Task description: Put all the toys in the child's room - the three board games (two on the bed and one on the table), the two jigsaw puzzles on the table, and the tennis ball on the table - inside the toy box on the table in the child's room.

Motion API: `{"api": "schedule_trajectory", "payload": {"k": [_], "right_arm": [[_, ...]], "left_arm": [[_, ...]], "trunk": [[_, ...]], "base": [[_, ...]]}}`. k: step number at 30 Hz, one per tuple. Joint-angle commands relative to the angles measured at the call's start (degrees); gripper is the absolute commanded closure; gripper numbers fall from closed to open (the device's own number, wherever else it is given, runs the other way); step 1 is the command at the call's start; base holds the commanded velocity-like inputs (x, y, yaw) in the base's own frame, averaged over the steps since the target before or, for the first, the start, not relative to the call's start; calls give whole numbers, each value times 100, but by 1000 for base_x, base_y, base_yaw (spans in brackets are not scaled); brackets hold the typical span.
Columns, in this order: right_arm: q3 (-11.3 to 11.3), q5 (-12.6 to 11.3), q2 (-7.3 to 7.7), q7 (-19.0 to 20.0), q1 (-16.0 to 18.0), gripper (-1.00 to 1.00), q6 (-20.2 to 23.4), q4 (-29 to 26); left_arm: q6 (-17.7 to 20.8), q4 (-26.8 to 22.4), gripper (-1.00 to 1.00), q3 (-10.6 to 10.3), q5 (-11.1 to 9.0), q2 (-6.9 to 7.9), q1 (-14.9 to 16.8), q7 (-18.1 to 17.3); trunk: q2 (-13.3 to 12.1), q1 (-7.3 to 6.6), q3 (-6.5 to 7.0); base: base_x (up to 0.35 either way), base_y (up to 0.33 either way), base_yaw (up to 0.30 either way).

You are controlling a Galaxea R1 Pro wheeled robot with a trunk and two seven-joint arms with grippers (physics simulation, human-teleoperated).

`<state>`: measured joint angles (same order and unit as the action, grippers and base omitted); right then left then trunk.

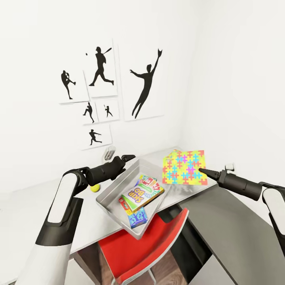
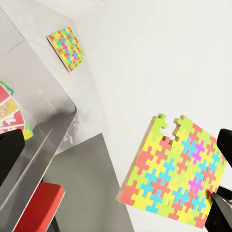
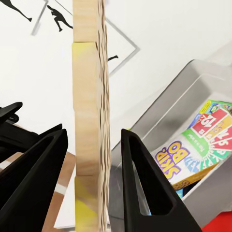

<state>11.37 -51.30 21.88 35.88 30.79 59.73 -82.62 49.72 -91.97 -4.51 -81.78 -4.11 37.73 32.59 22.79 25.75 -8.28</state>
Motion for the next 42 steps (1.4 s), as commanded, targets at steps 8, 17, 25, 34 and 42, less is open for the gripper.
{"api": "schedule_trajectory", "payload": {"k": [8,17,25,34,42], "right_arm": [[13,26,0,42,4,100,27,0],[14,24,0,42,-2,100,27,0],[8,30,-6,42,-2,100,27,0],[4,32,-22,42,-2,100,27,8],[6,32,-25,42,-2,100,27,9]], "left_arm": [[7,-5,-100,3,-57,-2,6,61],[5,-3,-100,9,-57,-2,6,59],[7,-4,-100,6,-57,-2,6,62],[5,-5,-100,11,-57,4,6,64],[3,1,-100,22,-57,2,6,71]], "trunk": [[13,4,-12],[13,4,-12],[13,4,-12],[13,4,-12],[13,4,-12]], "base": [[0,11,-3],[0,76,-197],[0,250,-271],[0,101,-223],[0,12,-45]]}}
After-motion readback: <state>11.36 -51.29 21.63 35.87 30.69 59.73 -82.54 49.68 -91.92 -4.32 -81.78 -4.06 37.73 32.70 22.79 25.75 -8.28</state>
